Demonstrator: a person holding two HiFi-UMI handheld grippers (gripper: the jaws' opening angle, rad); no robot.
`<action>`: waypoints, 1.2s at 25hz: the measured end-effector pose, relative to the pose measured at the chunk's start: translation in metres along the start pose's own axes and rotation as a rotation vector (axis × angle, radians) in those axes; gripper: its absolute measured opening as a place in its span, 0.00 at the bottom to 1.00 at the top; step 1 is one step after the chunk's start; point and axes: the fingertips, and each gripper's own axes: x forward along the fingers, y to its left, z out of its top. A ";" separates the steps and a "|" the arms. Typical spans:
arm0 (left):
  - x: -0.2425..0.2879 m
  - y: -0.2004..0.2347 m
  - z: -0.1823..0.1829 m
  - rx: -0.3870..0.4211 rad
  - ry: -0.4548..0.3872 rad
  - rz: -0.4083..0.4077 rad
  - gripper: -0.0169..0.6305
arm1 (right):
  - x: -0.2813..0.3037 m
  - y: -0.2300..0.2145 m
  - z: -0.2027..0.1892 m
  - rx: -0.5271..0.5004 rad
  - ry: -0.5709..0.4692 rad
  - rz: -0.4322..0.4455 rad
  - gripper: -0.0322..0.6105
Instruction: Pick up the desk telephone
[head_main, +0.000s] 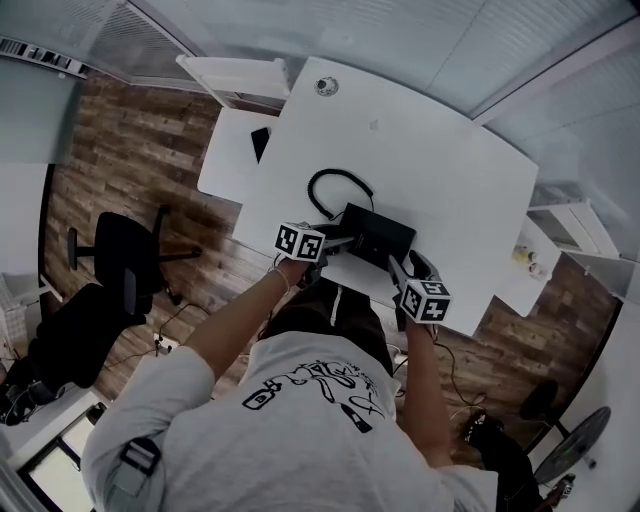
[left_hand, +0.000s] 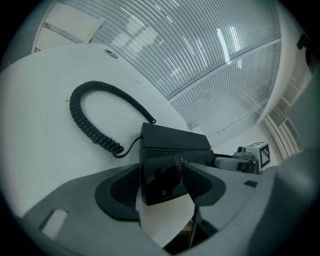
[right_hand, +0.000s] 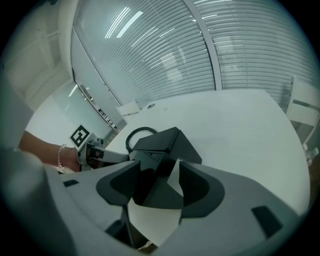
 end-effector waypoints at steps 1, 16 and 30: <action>0.000 0.001 -0.002 0.002 0.002 0.003 0.41 | 0.002 0.001 -0.001 0.013 -0.001 0.009 0.37; -0.014 -0.015 0.008 0.012 -0.035 0.031 0.40 | -0.010 0.009 0.012 0.040 -0.022 0.031 0.37; -0.052 -0.079 0.056 0.145 -0.119 0.072 0.39 | -0.060 0.026 0.063 -0.003 -0.119 0.052 0.37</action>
